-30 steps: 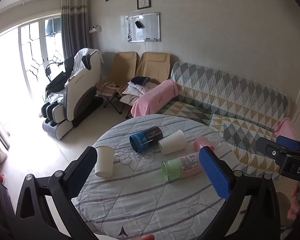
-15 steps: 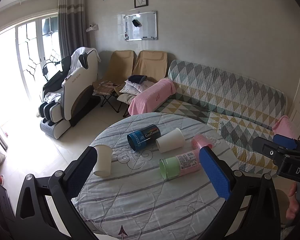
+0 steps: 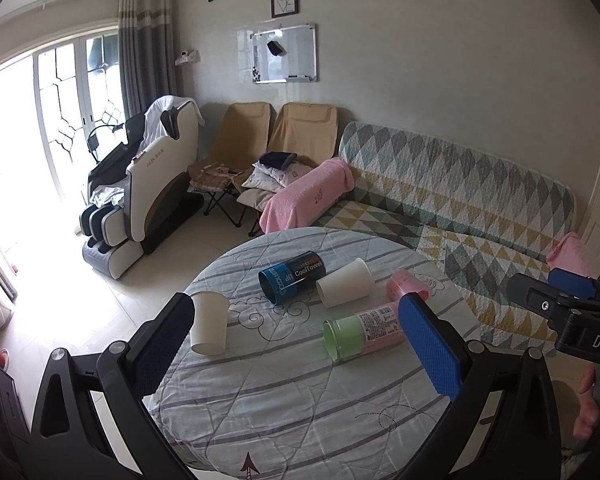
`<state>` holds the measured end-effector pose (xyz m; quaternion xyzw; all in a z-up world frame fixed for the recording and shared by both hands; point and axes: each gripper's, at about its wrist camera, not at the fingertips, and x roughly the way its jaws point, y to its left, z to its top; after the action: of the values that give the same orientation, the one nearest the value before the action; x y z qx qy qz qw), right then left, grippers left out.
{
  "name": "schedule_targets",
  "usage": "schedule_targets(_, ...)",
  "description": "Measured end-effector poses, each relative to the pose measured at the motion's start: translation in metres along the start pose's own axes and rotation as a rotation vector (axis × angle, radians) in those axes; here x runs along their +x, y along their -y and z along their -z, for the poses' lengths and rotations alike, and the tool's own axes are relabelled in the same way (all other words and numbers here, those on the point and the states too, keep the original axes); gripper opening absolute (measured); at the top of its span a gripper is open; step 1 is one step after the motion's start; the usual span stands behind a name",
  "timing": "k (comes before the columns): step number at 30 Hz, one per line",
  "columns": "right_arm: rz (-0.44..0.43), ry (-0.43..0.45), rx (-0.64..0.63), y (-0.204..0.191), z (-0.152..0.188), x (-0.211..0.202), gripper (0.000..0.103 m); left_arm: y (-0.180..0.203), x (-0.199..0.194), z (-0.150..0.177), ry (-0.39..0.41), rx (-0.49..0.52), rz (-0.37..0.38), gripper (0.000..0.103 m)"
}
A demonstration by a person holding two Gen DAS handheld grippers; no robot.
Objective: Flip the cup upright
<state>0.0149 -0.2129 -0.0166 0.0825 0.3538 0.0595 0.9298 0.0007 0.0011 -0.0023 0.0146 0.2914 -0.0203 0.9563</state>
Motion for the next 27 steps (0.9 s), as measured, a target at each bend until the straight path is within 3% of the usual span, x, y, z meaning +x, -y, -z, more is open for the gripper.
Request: schedule_targets(27,-0.005,0.009,-0.01,-0.002,-0.009,-0.004,0.094,-0.007,0.001,-0.004,0.006,-0.004,-0.006,0.103)
